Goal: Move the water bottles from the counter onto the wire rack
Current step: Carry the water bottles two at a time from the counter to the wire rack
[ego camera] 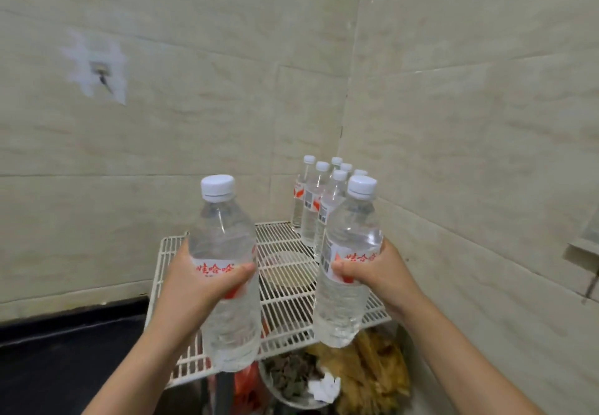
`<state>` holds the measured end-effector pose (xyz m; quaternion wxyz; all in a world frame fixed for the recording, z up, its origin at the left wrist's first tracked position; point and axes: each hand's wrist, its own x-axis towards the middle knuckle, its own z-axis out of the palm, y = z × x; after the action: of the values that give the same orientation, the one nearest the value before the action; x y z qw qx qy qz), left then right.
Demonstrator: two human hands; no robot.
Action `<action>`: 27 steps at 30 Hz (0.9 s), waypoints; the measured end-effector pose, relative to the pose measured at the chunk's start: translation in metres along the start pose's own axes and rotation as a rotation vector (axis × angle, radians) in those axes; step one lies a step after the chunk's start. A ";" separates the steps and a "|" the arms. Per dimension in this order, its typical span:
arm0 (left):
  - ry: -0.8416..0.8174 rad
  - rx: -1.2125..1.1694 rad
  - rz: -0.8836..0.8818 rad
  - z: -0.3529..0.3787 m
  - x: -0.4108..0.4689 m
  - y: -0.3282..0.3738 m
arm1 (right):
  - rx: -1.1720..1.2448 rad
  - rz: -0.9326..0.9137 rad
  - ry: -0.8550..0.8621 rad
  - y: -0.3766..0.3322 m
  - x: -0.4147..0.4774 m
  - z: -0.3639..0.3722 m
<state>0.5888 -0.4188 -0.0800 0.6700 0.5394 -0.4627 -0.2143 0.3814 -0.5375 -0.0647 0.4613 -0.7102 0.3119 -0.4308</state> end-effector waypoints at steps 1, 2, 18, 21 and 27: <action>0.022 0.013 0.007 0.002 0.005 0.000 | 0.016 -0.009 -0.016 0.002 0.012 -0.001; 0.043 0.027 0.012 0.004 0.009 0.000 | 0.028 -0.014 -0.035 0.004 0.024 -0.001; 0.355 0.137 -0.048 0.042 0.043 -0.038 | 0.082 0.014 -0.347 0.052 0.126 -0.008; 0.326 0.155 -0.049 0.043 0.060 -0.038 | 0.099 0.035 -0.350 0.060 0.142 0.002; 0.277 0.187 -0.044 0.031 0.110 -0.054 | 0.141 0.109 -0.349 0.074 0.177 0.042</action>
<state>0.6269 -0.5388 -0.0869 0.6695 0.6338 -0.3720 -0.1084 0.4926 -0.6979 -0.0848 0.5797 -0.7220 0.2342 -0.2964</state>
